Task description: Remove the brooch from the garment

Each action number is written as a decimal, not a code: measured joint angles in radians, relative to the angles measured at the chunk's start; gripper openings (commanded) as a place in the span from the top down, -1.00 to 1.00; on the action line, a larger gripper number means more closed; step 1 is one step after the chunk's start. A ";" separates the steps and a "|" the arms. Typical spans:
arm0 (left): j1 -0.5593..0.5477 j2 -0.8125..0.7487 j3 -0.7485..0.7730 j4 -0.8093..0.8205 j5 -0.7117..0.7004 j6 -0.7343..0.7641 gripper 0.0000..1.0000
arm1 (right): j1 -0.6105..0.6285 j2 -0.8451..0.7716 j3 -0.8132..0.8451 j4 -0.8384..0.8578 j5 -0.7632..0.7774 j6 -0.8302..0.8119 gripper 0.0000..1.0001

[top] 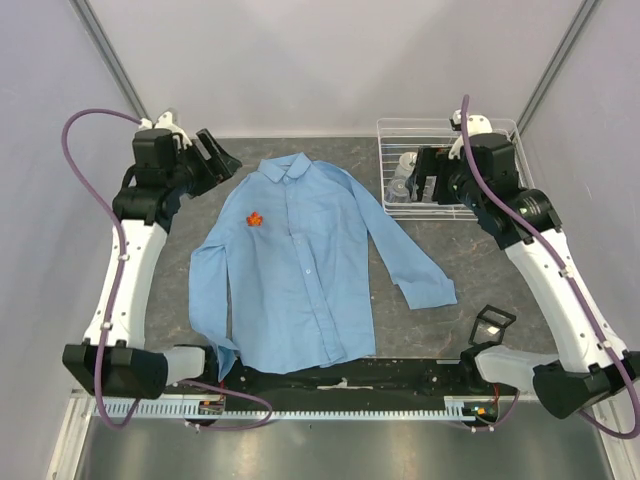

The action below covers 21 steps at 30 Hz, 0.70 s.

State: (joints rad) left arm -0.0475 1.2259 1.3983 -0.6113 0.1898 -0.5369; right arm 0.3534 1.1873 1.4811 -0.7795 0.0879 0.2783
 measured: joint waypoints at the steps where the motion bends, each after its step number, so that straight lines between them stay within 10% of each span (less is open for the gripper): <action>1: -0.002 0.024 0.006 -0.018 -0.001 0.000 -0.61 | 0.000 0.009 -0.002 0.000 -0.005 0.003 -0.96; 17: -0.060 0.423 0.017 -0.129 -0.180 -0.002 -0.54 | 0.098 0.362 0.003 0.072 -0.167 0.068 -0.95; 21: -0.068 0.499 0.034 -0.135 -0.208 -0.009 -0.49 | 0.158 0.477 0.074 0.142 -0.211 0.117 -0.68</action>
State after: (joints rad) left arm -0.1150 1.7248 1.4326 -0.7460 -0.0181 -0.5457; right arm 0.5110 1.6646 1.5547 -0.6380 -0.1234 0.3954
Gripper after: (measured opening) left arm 0.765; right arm 0.931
